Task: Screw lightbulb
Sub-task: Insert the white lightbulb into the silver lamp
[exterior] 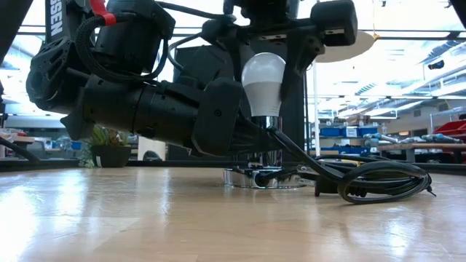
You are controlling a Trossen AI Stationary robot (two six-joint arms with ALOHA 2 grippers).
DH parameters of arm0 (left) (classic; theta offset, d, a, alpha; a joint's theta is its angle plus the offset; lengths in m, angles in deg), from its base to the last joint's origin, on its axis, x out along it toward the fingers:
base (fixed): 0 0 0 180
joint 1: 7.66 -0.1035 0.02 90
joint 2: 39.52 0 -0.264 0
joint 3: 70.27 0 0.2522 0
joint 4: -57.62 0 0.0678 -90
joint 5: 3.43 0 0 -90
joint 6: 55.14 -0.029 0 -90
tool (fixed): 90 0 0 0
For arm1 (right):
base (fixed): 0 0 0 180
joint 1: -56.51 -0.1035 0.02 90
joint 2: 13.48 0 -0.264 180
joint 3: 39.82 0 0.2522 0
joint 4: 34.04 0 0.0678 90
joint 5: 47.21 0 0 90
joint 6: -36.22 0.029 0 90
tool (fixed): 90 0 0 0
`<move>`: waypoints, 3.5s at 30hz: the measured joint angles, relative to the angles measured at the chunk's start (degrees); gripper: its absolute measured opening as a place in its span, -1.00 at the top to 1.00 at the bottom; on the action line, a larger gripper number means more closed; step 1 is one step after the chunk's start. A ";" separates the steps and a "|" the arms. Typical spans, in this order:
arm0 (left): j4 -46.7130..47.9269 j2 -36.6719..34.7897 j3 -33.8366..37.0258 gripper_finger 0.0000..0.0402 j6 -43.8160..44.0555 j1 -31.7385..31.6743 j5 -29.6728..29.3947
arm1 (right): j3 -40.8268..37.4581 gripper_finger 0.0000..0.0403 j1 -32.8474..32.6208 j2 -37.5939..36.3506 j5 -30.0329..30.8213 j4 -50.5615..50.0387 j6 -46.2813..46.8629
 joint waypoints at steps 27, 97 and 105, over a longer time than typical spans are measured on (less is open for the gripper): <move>-0.02 0.02 0.00 0.08 0.13 0.00 0.04 | -0.07 -0.46 0.49 0.07 0.77 1.19 76.68; 0.81 0.00 -0.02 0.08 0.01 0.00 0.02 | -3.34 -0.30 0.25 0.00 0.27 3.46 -9.90; 0.81 0.02 -0.02 0.08 0.02 0.00 0.04 | -3.34 -0.35 0.41 0.00 0.09 3.29 -0.13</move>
